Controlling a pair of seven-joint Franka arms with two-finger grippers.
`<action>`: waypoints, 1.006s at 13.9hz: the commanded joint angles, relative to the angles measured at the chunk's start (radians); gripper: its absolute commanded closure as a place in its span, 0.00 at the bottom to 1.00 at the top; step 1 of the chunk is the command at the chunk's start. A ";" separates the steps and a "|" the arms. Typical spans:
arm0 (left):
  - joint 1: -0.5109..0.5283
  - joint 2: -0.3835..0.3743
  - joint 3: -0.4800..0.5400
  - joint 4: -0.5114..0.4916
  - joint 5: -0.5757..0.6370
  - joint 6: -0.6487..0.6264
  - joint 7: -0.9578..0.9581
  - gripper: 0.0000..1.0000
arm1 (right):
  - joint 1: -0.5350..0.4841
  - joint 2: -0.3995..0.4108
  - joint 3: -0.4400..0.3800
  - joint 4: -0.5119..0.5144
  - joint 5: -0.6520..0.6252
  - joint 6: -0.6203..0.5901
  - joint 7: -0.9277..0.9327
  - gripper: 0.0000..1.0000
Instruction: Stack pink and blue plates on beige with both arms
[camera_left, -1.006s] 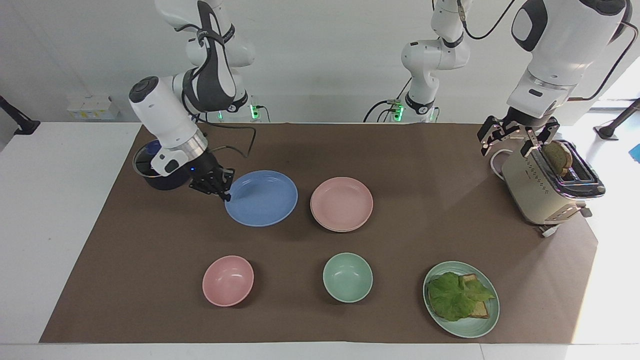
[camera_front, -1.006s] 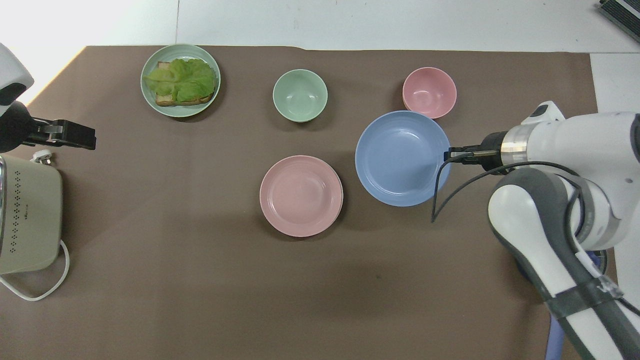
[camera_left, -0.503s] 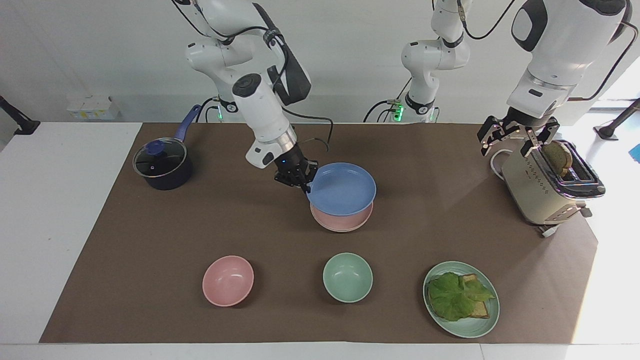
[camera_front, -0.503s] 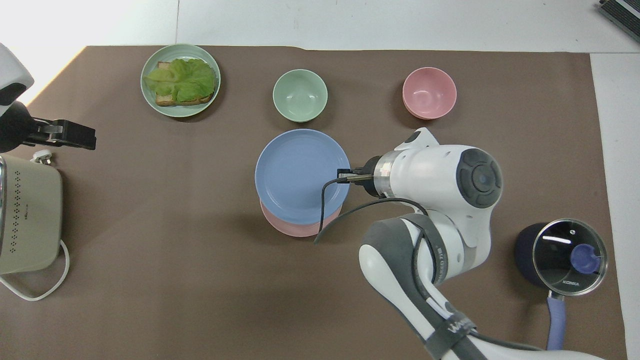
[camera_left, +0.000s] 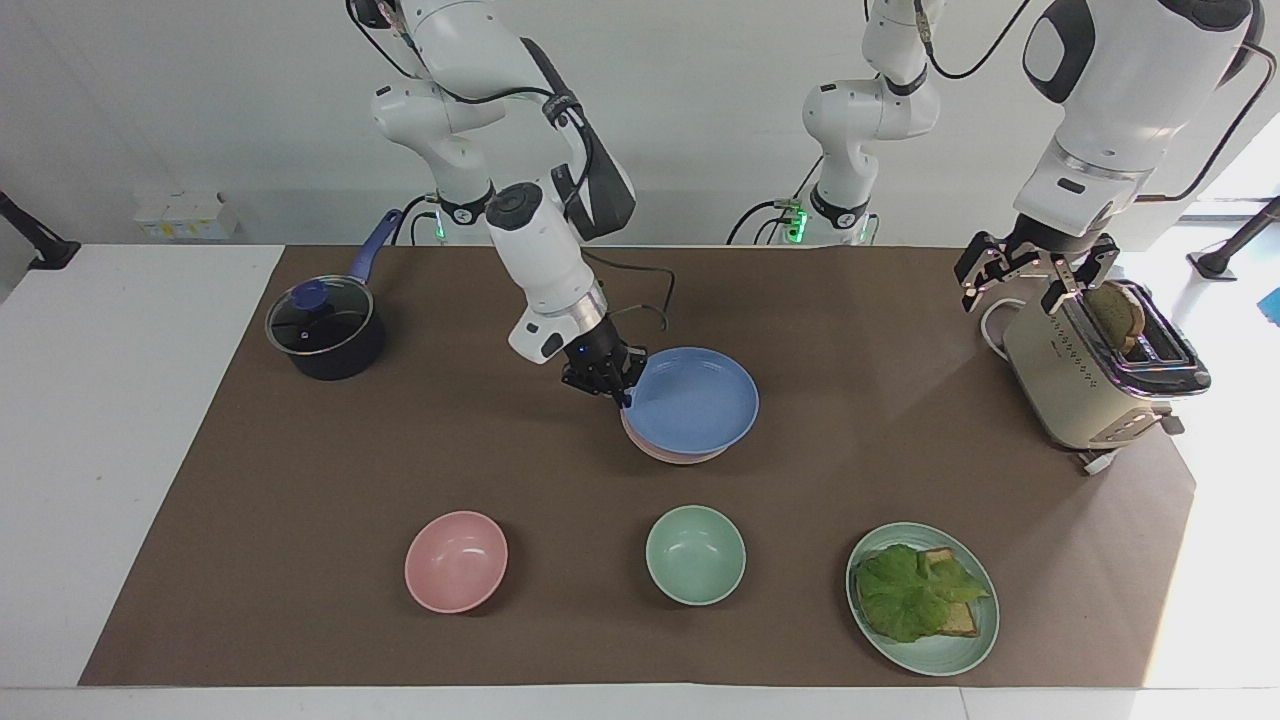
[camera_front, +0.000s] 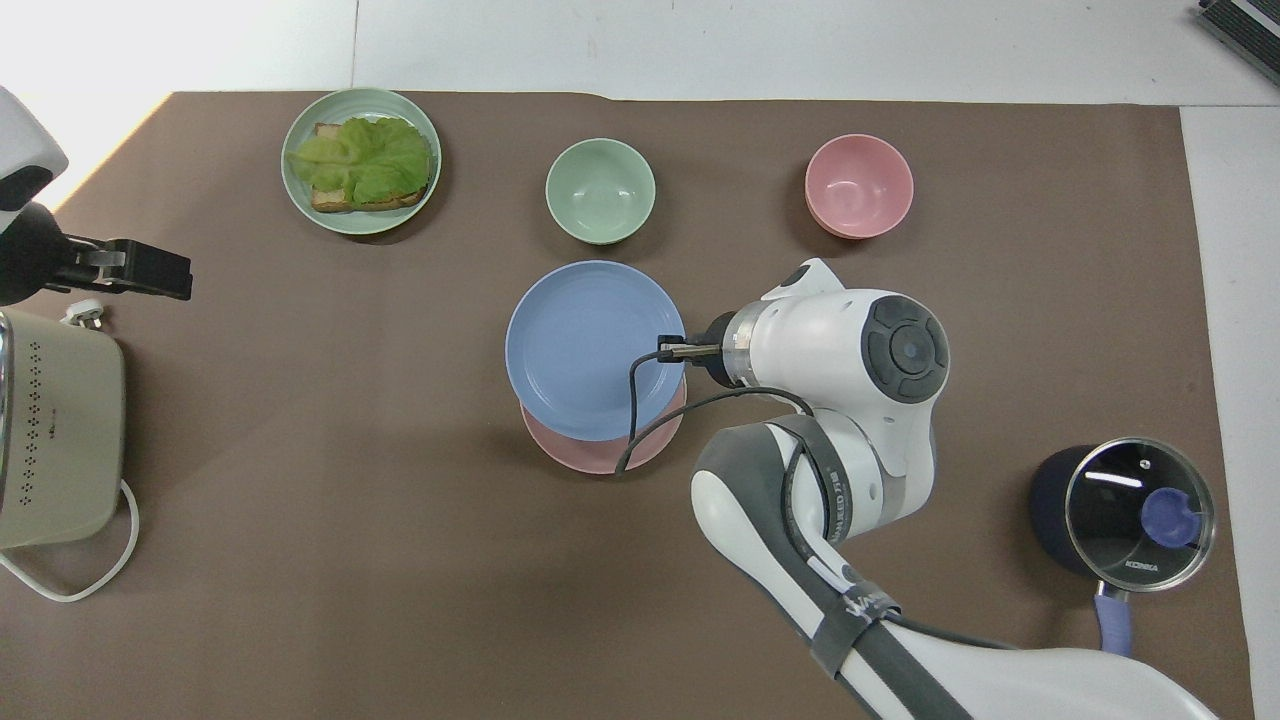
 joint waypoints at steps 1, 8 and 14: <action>0.010 -0.013 -0.006 0.000 -0.003 -0.019 0.009 0.00 | 0.018 0.024 0.000 -0.012 -0.030 -0.007 -0.013 1.00; 0.010 -0.013 -0.006 0.000 -0.003 -0.019 0.009 0.00 | 0.007 0.001 0.000 -0.067 -0.085 -0.021 -0.014 1.00; 0.010 -0.013 -0.006 0.000 -0.003 -0.017 0.009 0.00 | -0.050 -0.023 -0.007 -0.008 -0.085 -0.032 -0.004 0.15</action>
